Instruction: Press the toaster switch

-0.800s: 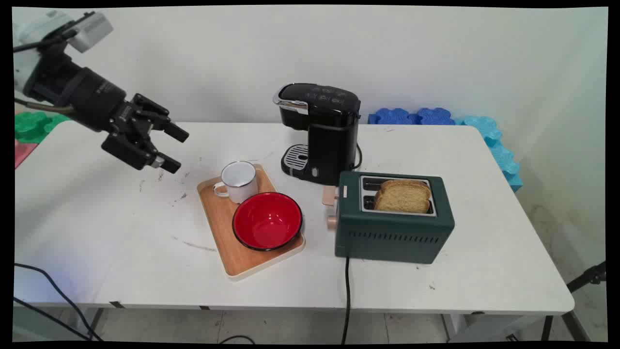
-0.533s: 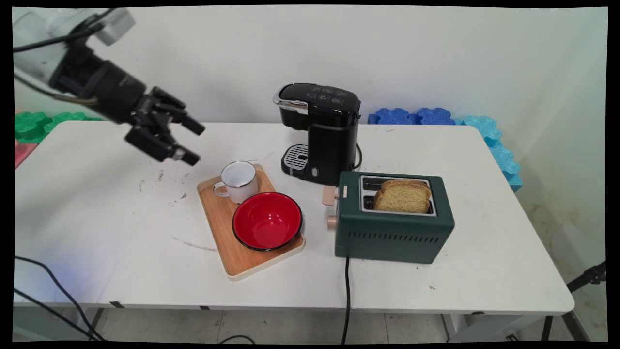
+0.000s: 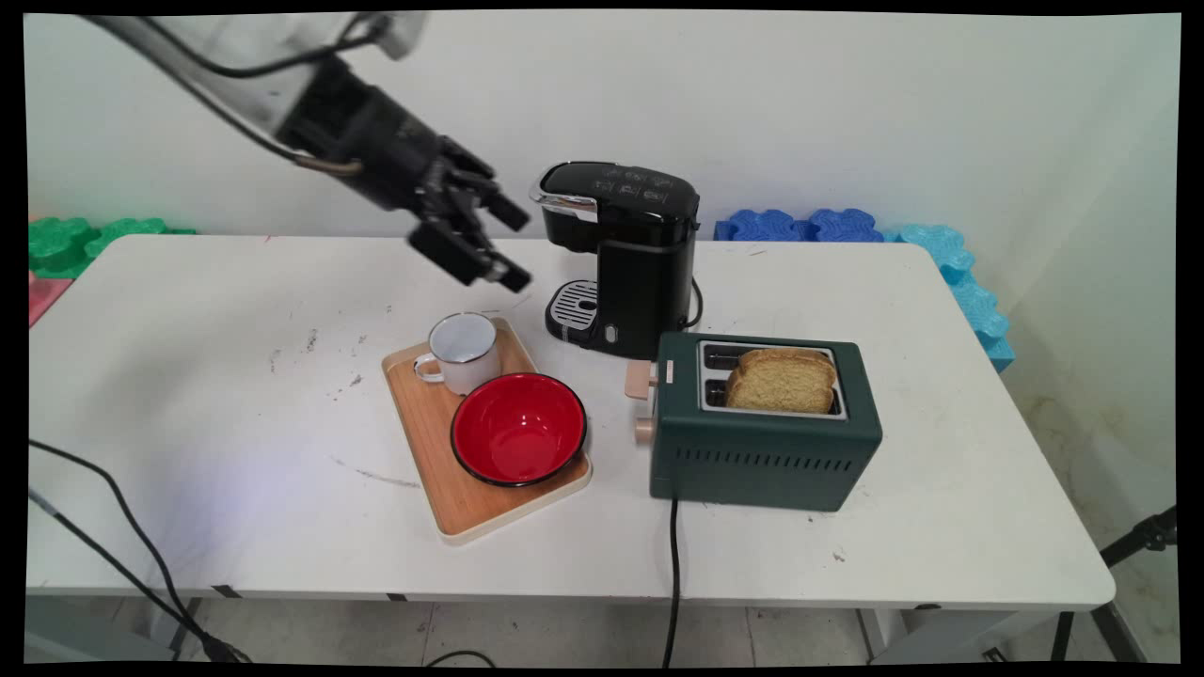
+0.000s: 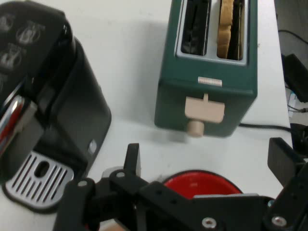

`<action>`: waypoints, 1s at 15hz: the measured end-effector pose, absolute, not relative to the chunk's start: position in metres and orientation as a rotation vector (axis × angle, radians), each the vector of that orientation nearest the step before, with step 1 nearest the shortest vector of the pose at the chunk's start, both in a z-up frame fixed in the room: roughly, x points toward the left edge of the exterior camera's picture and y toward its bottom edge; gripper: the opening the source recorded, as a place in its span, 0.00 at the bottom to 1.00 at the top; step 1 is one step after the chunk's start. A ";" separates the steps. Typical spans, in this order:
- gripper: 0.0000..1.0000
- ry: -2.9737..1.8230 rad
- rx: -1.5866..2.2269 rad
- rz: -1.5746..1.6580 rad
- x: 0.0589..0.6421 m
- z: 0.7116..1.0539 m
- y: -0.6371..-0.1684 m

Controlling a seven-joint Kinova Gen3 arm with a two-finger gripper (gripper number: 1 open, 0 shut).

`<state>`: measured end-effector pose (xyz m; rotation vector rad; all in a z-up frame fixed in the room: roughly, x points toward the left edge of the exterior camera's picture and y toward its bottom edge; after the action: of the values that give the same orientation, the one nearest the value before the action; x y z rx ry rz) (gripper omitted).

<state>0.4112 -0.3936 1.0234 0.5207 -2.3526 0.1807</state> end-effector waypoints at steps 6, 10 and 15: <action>1.00 -2.387 0.410 0.168 0.356 1.000 -0.415; 1.00 -2.421 0.347 0.159 0.335 0.983 -0.423; 0.00 -2.446 0.329 0.153 0.322 0.969 -0.430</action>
<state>0.3222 -0.4300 0.9688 0.3290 -2.4457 0.1531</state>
